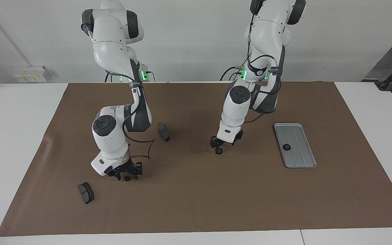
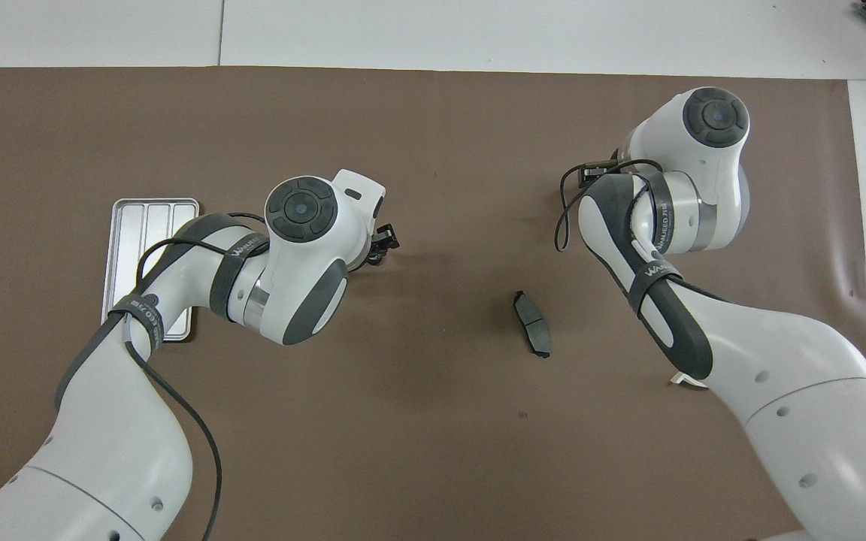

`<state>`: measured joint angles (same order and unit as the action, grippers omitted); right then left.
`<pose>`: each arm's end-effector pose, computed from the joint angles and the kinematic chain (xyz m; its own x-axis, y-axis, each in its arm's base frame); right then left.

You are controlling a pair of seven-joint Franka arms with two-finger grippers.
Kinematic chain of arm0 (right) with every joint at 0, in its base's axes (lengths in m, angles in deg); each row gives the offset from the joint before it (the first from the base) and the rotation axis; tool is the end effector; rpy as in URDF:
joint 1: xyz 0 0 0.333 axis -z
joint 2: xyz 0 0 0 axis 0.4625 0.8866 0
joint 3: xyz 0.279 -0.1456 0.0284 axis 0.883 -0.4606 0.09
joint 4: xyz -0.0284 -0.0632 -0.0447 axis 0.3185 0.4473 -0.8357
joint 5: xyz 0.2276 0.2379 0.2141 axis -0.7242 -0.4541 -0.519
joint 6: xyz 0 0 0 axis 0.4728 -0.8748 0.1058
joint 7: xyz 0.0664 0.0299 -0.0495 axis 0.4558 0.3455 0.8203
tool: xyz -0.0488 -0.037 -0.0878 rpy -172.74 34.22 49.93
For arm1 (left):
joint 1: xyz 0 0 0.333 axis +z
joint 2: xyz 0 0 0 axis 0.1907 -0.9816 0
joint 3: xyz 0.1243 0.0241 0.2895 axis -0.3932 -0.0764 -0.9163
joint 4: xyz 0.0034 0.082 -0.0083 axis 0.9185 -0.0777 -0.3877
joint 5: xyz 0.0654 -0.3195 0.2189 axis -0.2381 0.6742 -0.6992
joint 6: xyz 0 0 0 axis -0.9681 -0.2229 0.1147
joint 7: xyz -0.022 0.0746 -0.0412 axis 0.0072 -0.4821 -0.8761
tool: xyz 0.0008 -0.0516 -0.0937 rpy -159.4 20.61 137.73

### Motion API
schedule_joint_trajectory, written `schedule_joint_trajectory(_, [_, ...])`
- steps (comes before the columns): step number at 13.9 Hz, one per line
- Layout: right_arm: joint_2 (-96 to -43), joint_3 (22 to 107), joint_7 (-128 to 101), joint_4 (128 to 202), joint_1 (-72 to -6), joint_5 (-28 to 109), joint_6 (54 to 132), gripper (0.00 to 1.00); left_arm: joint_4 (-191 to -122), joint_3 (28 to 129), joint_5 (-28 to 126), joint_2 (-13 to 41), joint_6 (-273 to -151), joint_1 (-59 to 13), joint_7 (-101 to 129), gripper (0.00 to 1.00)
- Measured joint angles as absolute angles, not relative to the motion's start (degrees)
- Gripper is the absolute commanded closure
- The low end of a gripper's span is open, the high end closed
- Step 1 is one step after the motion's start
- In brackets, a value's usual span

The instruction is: Pick bearing gear from pile to tray

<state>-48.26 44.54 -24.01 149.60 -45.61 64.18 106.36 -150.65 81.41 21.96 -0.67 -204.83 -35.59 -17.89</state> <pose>0.7096 0.0974 0.2977 0.9924 0.0288 0.1192 0.0256 -0.9993 0.0278 0.5651 -0.3271 0.3156 0.9597 0.2797 0.0280 0.2777 -0.9588 0.0597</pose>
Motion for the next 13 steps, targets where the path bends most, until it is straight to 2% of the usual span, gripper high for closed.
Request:
schedule_joint_trajectory(10, [-48.1,44.5,-24.0,149.7,-45.6,64.2,106.1,0.6,-150.6,81.4,21.9,-2.3,-208.8,-35.7,-17.9,0.18])
schedule_joint_trajectory(13, [-48.0,44.5,-24.0,150.0,-45.6,64.2,106.1,0.61,-148.7,81.4,21.6,-4.6,-207.5,-36.9,-17.9,0.18])
